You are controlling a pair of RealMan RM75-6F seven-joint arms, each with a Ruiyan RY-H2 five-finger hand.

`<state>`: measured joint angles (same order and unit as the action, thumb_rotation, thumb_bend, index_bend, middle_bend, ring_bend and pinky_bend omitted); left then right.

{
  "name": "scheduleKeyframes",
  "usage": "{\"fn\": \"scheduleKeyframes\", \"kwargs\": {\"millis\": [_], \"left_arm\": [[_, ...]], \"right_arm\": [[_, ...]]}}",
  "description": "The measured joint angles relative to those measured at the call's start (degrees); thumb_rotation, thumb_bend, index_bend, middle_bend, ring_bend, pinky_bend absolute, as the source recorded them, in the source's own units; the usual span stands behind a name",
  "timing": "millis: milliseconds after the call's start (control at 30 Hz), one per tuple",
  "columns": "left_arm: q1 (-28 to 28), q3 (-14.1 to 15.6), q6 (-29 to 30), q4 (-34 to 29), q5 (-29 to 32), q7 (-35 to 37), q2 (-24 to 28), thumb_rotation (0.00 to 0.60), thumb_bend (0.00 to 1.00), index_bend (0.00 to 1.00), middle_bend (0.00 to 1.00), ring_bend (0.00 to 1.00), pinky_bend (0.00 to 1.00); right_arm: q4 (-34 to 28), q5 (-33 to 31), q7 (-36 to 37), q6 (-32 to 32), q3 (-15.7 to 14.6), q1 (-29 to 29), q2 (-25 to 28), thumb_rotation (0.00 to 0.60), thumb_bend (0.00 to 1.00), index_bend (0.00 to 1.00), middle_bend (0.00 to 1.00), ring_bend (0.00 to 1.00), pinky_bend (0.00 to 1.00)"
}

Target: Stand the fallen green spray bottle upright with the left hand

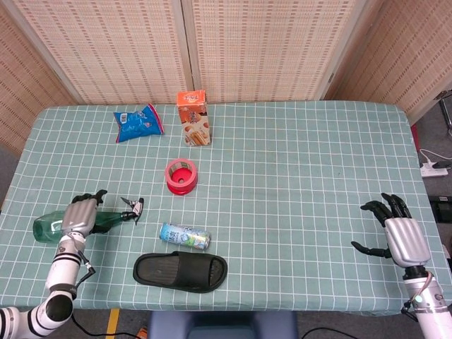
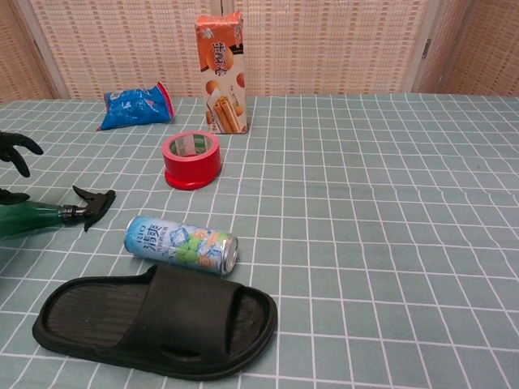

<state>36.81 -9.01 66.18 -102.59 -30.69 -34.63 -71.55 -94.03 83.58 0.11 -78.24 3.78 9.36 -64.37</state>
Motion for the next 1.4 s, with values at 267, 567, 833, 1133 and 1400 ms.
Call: {"fn": "scheduleKeyframes", "kwargs": {"millis": [267, 567, 833, 1133, 1400], "left_arm": [[1.1, 4.5, 6.9, 1.3, -3.0, -15.5, 0.6, 0.6, 0.27, 0.16, 0.0, 0.0, 0.05], [3.4, 3.8, 5.3, 1.3, 10.9, -21.6, 1.3, 0.6, 0.24, 0.12, 0.0, 0.0, 0.04], [5.0, 1.6, -0.2, 1.4, 18.7, -20.1, 1.6, 0.6, 0.24, 0.18, 0.0, 0.0, 0.04], [5.9, 2.0, -2.0, 2.7, 18.0, -17.6, 1.2, 0.6, 0.24, 0.19, 0.0, 0.0, 0.04], [7.4, 1.6, -8.5, 4.9, 24.9, -16.8, 1.6, 0.6, 0.24, 0.2, 0.0, 0.0, 0.04]], "right_arm": [[-0.1, 0.0, 0.0, 0.2, -0.1, 0.0, 0.2, 0.6, 0.0, 0.31, 0.23, 0.06, 0.06], [-0.4, -0.4, -0.8, 0.4, 0.0, 0.1, 0.1, 0.6, 0.0, 0.32, 0.23, 0.07, 0.06], [-0.4, -0.6, -1.0, 0.4, 0.1, 0.1, 0.1, 0.6, 0.0, 0.32, 0.23, 0.07, 0.06], [-0.4, -0.8, -1.5, 0.3, 0.2, 0.0, -0.1, 0.6, 0.0, 0.32, 0.23, 0.07, 0.06], [-0.5, -1.2, -1.9, -0.1, 0.4, -0.1, -0.3, 0.6, 0.0, 0.33, 0.23, 0.07, 0.08]]}}
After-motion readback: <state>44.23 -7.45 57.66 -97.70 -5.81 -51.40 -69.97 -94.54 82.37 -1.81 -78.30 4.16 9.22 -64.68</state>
